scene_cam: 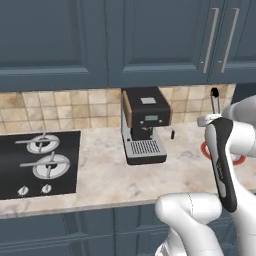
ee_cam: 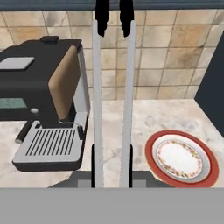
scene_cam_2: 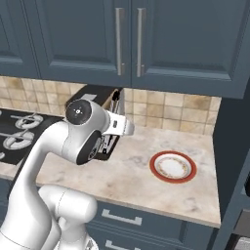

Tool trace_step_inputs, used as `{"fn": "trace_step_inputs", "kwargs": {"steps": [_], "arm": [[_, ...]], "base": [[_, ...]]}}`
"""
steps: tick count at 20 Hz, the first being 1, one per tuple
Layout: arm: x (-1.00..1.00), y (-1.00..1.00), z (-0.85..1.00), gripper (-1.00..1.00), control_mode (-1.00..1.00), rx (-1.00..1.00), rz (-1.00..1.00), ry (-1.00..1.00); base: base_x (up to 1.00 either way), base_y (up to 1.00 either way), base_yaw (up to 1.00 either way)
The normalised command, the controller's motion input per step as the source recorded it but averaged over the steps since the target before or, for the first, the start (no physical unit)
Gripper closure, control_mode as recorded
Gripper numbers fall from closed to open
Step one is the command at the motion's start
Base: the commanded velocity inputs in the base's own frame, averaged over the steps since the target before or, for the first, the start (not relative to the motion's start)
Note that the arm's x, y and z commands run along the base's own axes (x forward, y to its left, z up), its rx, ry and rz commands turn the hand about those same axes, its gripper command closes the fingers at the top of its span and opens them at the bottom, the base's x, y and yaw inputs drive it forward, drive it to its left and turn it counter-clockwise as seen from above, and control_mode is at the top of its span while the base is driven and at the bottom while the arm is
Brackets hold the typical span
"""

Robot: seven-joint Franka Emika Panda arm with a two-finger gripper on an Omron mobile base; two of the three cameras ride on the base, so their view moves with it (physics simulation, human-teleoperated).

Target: Pick up the tongs from the counter and place them near the plate next to the oven.

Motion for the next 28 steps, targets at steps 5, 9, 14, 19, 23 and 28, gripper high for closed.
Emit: {"fn": "trace_step_inputs", "kwargs": {"steps": [5,9,14,19,23,28], "arm": [[0.11,-0.12,-0.64,1.0,-1.0,0.0,0.07,0.19],[0.02,-0.01,-0.89,1.0,-1.0,0.0,0.01,0.29],[0.02,-0.01,-0.83,1.0,-1.0,-0.02,0.0,0.33],[0.15,-0.05,-0.65,1.0,-1.0,0.0,0.0,0.11],[0.16,-0.08,-0.48,1.0,-1.0,0.01,0.0,0.0],[0.23,-0.08,-0.46,1.0,-1.0,0.0,0.0,0.02]], "base": [[0.06,-0.06,0.03],[0.0,0.0,0.0],[0.0,0.0,0.0],[0.0,0.0,0.0],[0.0,0.0,0.0],[0.0,0.0,0.0]]}}
